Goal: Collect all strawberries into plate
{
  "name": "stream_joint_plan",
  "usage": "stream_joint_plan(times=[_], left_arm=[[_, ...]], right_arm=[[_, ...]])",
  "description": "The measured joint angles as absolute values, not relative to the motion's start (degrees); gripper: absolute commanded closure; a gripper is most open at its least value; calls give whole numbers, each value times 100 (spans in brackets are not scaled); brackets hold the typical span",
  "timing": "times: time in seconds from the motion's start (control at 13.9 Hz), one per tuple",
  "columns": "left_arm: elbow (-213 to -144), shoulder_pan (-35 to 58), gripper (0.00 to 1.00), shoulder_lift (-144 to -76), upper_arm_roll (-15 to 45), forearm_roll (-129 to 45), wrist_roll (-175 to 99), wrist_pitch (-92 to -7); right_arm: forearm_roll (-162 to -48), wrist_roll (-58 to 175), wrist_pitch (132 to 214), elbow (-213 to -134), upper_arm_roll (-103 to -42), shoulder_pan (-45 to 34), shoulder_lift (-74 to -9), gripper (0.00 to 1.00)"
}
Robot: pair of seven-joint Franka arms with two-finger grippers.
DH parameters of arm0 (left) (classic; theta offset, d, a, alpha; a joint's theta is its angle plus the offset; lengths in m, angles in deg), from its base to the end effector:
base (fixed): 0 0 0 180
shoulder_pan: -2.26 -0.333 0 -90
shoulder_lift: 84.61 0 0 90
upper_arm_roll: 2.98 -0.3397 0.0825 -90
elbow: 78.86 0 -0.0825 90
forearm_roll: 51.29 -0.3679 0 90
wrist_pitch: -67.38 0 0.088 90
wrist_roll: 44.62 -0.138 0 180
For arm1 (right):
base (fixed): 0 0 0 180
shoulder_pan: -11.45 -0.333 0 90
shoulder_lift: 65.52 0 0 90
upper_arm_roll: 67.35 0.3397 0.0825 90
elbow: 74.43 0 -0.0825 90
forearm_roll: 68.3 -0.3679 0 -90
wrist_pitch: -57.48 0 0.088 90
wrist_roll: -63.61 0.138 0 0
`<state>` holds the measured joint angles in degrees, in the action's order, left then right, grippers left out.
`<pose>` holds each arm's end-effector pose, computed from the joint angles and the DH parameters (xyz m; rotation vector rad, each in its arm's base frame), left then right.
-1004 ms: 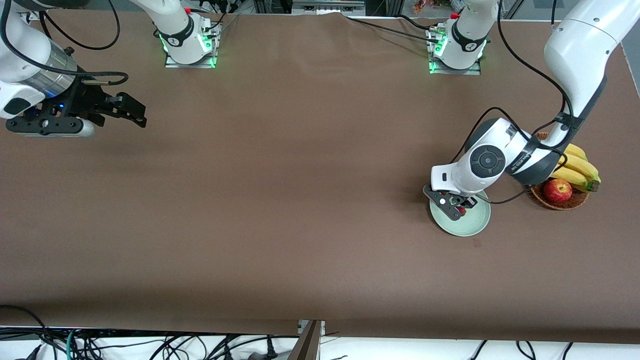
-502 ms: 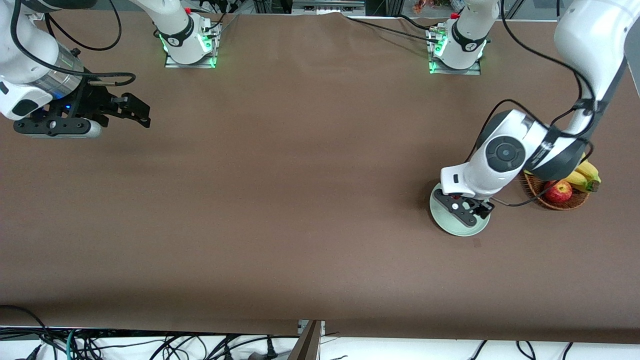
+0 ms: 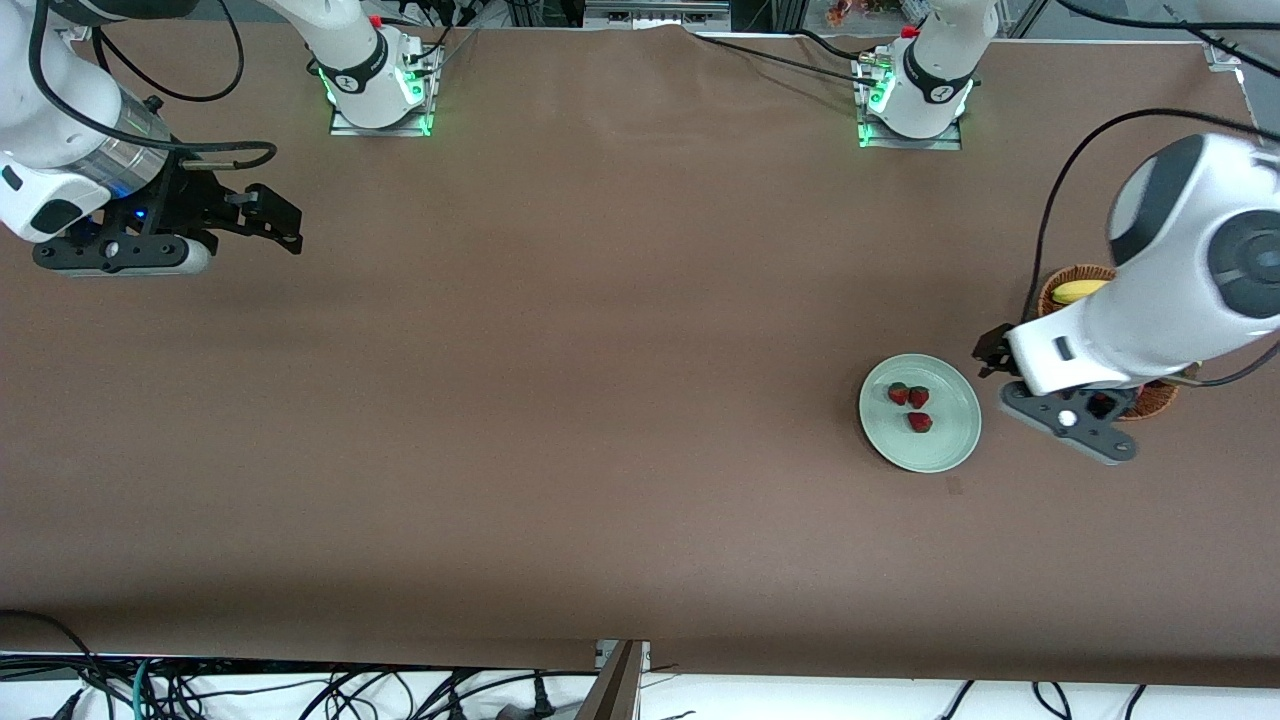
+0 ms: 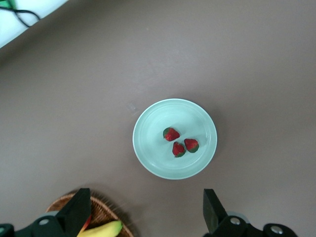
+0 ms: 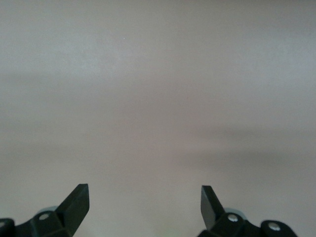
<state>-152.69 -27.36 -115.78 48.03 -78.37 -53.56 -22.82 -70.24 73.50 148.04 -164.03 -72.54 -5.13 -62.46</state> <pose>0.6628 -0.0535 0.5010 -2.9858 0.7421 0.1013 0.5426 0.1154 0.5922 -3.1189 -0.0394 0.0642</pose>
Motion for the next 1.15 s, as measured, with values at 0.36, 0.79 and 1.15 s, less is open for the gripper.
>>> stream_joint_plan(times=[0.36, 0.79, 1.15], left_arm=[[-14521, -2332, 0, -11007, 3834, -6703, -4958, -1623], [-16396, -329, 0, -9286, 498, -5260, -4703, -2490], [-17630, -31, 0, -8384, 340, -5260, -4614, -2844]], right_arm=[[-6916, 7323, 14805, -16370, -7263, -513, -6271, 0], [-6911, 7323, 14805, -16361, -7273, -511, -6301, 0], [-6911, 7322, 14820, -16360, -7274, -511, -6301, 0]])
